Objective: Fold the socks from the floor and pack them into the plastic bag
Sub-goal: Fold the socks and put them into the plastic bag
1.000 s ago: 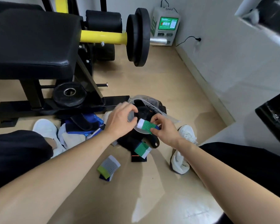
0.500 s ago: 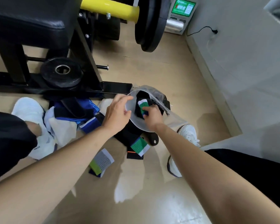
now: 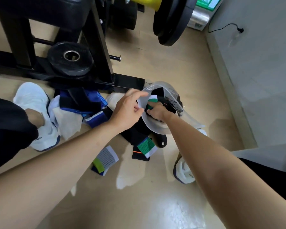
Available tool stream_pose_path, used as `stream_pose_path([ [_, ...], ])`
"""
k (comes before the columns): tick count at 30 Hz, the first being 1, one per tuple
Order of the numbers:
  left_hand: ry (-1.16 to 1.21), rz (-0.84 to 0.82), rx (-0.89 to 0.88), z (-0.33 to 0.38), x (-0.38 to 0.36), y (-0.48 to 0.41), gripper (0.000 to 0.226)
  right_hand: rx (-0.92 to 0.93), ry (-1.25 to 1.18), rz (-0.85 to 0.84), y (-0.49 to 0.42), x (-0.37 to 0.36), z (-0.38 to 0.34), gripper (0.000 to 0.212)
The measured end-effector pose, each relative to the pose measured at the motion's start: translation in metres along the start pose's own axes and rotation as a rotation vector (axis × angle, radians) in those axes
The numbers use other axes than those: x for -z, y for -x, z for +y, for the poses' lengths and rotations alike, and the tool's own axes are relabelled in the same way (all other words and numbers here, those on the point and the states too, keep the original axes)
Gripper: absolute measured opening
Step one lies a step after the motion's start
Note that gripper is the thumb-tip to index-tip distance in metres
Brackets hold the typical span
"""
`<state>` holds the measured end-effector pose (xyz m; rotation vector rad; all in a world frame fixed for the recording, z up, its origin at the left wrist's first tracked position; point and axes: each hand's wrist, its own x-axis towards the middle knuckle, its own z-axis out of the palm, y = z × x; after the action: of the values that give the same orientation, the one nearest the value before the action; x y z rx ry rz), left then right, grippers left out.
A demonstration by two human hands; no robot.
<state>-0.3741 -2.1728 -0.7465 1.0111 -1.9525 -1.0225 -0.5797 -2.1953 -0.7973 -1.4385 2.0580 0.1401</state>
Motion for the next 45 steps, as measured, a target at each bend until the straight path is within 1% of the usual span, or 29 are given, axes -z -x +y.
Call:
stream_pose_path([
  [3, 0.005, -0.011, -0.033, 0.000, 0.002, 0.006, 0.046, 0.100, -0.070, 0.057, 0.027, 0.009, -0.009, 0.040],
  [5, -0.013, -0.005, -0.083, -0.001, 0.002, 0.013, 0.043, 0.136, -0.141, 0.114, 0.051, 0.014, -0.012, 0.041],
  [8, -0.114, 0.019, -0.156, -0.002, 0.008, 0.028, 0.033, 0.213, -0.212, 0.302, 0.093, 0.017, -0.018, 0.033],
  [10, -0.208, 0.045, -0.196, -0.006, 0.015, 0.042, 0.027, 0.322, -0.269, 0.460, 0.124, 0.007, -0.022, 0.024],
  [11, -0.256, 0.048, -0.212, -0.011, 0.019, 0.049, 0.025, 0.384, -0.287, 0.498, 0.139, -0.001, -0.022, 0.021],
  [12, -0.302, 0.032, -0.217, -0.016, 0.022, 0.057, 0.023, 0.442, -0.282, 0.497, 0.154, -0.012, -0.022, 0.017],
  [14, -0.394, -0.078, -0.172, -0.033, 0.026, 0.073, 0.019, 0.516, -0.232, 0.408, 0.172, -0.038, -0.020, 0.012],
  [15, -0.442, -0.169, -0.107, -0.043, 0.027, 0.081, 0.018, 0.523, -0.201, 0.342, 0.175, -0.051, -0.018, 0.010],
  [17, -0.571, -0.412, 0.110, -0.063, 0.024, 0.094, 0.022, 0.483, -0.137, 0.211, 0.172, -0.077, -0.013, 0.010],
  [19, -0.724, -0.639, 0.331, -0.079, 0.021, 0.105, 0.033, 0.453, -0.176, 0.123, 0.165, -0.099, -0.008, 0.009],
  [20, -0.773, -0.707, 0.403, -0.085, 0.019, 0.110, 0.040, 0.444, -0.222, 0.101, 0.161, -0.108, -0.005, 0.007],
  [22, -0.789, -0.734, 0.482, -0.095, 0.014, 0.119, 0.053, 0.386, -0.278, 0.037, 0.155, -0.120, -0.002, 0.009],
  [25, -0.762, -0.696, 0.529, -0.100, 0.007, 0.128, 0.054, 0.276, -0.290, -0.053, 0.150, -0.130, 0.003, 0.019],
  [28, -0.760, -0.660, 0.568, -0.102, 0.000, 0.137, 0.058, 0.227, -0.342, -0.080, 0.144, -0.136, 0.010, 0.021],
  [30, -0.737, -0.662, 0.591, -0.105, -0.002, 0.143, 0.059, 0.202, -0.388, -0.069, 0.141, -0.138, 0.013, 0.022],
  [31, -0.724, -0.678, 0.604, -0.107, -0.002, 0.145, 0.055, 0.194, -0.400, -0.063, 0.139, -0.138, 0.014, 0.024],
  [33, -0.679, -0.706, 0.620, -0.107, -0.002, 0.147, 0.033, 0.188, -0.411, -0.068, 0.139, -0.137, 0.014, 0.027],
  [34, -0.636, -0.708, 0.620, -0.106, -0.003, 0.148, 0.029, 0.181, -0.418, -0.077, 0.139, -0.137, 0.014, 0.030],
  [36, -0.507, -0.687, 0.628, -0.102, -0.007, 0.145, 0.030, 0.182, -0.440, -0.106, 0.141, -0.137, 0.013, 0.041],
  [38, -0.310, -0.695, 0.642, -0.094, -0.011, 0.139, 0.027, 0.201, -0.455, -0.155, 0.142, -0.138, 0.012, 0.055],
  [39, -0.195, -0.703, 0.645, -0.089, -0.013, 0.135, 0.026, 0.221, -0.460, -0.171, 0.143, -0.138, 0.012, 0.059],
  [40, -0.088, -0.695, 0.650, -0.083, -0.014, 0.131, 0.024, 0.247, -0.469, -0.178, 0.144, -0.138, 0.011, 0.058],
  [41, 0.007, -0.676, 0.653, -0.078, -0.016, 0.127, 0.023, 0.267, -0.476, -0.169, 0.144, -0.137, 0.011, 0.051],
  [43, 0.127, -0.599, 0.667, -0.067, -0.019, 0.121, 0.019, 0.257, -0.504, -0.128, 0.143, -0.135, 0.011, 0.027],
  [44, 0.161, -0.548, 0.681, -0.063, -0.020, 0.118, 0.016, 0.234, -0.559, -0.129, 0.143, -0.133, 0.011, 0.019],
  [45, 0.193, -0.503, 0.707, -0.060, -0.020, 0.115, 0.015, 0.199, -0.655, -0.151, 0.143, -0.130, 0.011, 0.016],
])
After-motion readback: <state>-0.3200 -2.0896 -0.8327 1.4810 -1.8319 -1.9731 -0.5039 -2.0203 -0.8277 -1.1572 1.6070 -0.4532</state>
